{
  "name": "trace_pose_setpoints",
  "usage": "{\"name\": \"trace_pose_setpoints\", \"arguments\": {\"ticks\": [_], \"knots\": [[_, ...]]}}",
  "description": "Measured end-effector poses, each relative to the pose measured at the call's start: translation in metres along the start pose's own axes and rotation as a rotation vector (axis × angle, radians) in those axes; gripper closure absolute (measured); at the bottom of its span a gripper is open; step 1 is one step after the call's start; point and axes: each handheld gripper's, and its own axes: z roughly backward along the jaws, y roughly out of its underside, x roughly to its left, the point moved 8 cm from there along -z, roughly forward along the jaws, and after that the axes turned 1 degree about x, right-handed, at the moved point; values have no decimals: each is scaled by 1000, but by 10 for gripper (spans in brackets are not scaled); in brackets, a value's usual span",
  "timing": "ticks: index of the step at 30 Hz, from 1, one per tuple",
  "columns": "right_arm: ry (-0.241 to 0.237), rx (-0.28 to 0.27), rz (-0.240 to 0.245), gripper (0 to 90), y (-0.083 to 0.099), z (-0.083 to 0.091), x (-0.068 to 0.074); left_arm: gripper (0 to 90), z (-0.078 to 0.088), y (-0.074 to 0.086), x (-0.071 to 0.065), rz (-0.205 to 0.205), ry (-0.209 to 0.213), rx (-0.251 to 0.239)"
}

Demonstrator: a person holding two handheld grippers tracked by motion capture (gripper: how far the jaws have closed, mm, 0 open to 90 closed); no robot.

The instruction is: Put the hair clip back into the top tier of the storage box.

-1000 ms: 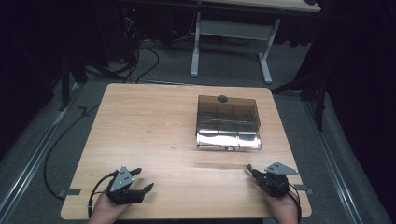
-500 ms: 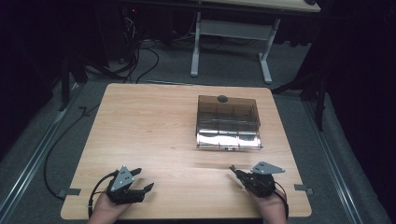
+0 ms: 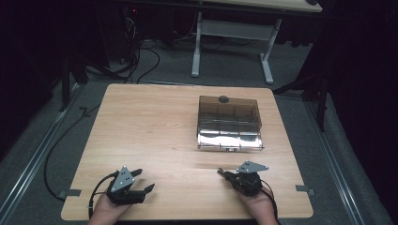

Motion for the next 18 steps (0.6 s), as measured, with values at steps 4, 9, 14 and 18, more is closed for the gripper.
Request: {"name": "trace_pose_setpoints", "arguments": {"ticks": [4, 9, 14, 18], "knots": [[2, 0, 1, 814, 0, 0, -1, 271, 0, 0, 0, 0, 1, 0], [18, -42, -7, 792, -3, 6, -4, 271, 0, 0, 0, 0, 3, 0], [43, -44, 7, 900, -4, 7, -6, 273, 0, 0, 0, -1, 4, 1], [45, -24, 36, 900, -3, 3, -2, 273, 0, 0, 0, -1, 3, 2]]}}
